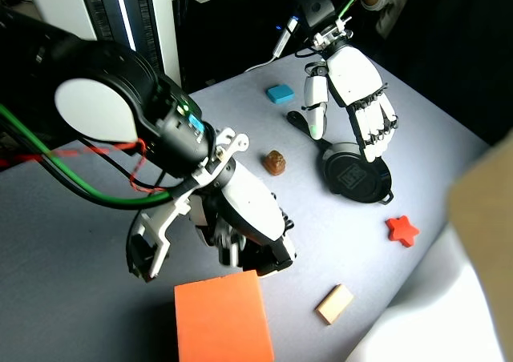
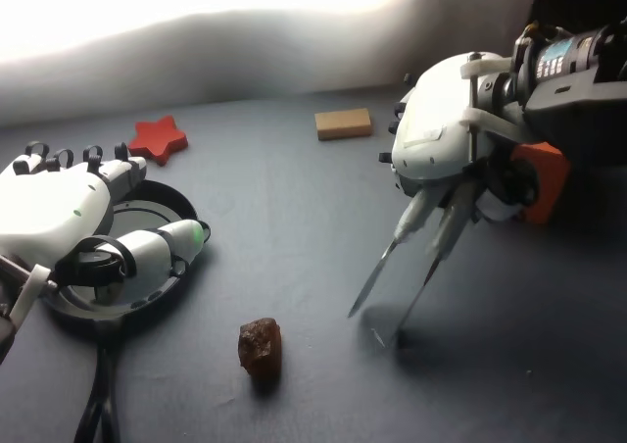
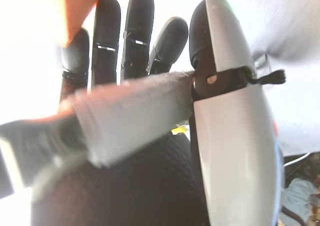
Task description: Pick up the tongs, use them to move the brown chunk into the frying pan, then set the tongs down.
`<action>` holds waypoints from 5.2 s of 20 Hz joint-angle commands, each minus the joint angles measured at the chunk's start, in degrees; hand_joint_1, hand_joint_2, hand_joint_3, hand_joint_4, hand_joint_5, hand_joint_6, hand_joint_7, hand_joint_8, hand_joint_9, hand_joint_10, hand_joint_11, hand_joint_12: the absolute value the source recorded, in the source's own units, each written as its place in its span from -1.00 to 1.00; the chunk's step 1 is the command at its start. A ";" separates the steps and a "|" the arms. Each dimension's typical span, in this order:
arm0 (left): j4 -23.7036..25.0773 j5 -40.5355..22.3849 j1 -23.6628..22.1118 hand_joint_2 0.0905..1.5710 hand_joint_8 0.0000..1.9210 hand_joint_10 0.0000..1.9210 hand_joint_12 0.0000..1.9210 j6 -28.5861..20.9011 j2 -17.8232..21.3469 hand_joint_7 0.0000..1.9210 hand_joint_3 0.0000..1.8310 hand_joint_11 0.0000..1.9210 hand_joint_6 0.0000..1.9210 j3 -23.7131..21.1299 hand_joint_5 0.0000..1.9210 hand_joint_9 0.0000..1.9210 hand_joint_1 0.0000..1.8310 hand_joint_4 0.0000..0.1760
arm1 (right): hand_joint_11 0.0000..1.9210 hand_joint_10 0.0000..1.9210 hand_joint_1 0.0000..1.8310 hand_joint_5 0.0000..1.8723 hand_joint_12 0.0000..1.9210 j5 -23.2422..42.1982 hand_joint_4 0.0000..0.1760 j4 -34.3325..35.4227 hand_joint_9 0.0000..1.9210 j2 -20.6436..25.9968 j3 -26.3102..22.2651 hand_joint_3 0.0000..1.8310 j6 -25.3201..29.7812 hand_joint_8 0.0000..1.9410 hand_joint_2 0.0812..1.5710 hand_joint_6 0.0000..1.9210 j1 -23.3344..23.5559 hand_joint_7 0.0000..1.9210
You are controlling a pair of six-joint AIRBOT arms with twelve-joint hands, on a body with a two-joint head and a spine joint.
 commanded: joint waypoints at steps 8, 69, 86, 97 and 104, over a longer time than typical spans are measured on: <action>3.57 -3.78 0.60 0.63 -1.00 -1.00 -0.22 -1.13 0.25 -0.73 -1.00 -1.00 -1.00 2.55 -0.79 -0.72 -1.00 -0.80 | -0.75 -0.06 0.20 -0.18 0.78 2.10 -1.00 -11.16 -0.36 3.92 -5.01 -1.00 21.36 -0.75 0.54 0.35 2.85 0.02; 3.58 -3.14 3.98 0.62 -1.00 -1.00 -0.11 -3.56 0.28 -0.69 -1.00 -1.00 -1.00 6.69 -0.74 -0.69 -0.95 -0.82 | -0.98 0.00 0.07 -0.49 0.81 -23.29 -1.00 -52.79 -0.60 -3.52 -20.27 -1.00 97.62 -0.43 0.53 -0.18 -7.34 -0.37; 3.57 -3.14 3.49 0.63 -1.00 -1.00 -0.11 -3.65 0.29 -0.69 -1.00 -1.00 -0.99 6.26 -0.75 -0.68 -0.95 -0.89 | -0.87 0.02 0.09 -0.39 0.79 -21.67 -1.00 -56.19 -0.51 -5.14 -17.40 -1.00 98.85 -0.40 0.58 -0.18 -10.72 -0.27; 3.57 -3.14 3.51 0.64 -1.00 -1.00 -0.15 -3.56 0.28 -0.70 -1.00 -1.00 -1.00 6.33 -0.74 -0.70 -0.94 -0.85 | -0.52 -0.06 0.23 -0.07 0.70 -21.63 -1.00 -56.19 -0.17 -5.83 -17.10 -1.00 98.64 -0.48 0.47 0.21 -10.58 0.08; 3.57 -3.14 3.63 0.65 -1.00 -1.00 -0.21 -3.49 0.27 -0.73 -1.00 -1.00 -1.00 6.35 -0.73 -0.72 -0.87 -0.94 | -0.48 -0.09 0.32 0.00 0.73 -21.84 -1.00 -56.18 -0.09 -5.79 -17.09 -1.00 98.72 0.02 0.43 0.22 -10.33 -0.02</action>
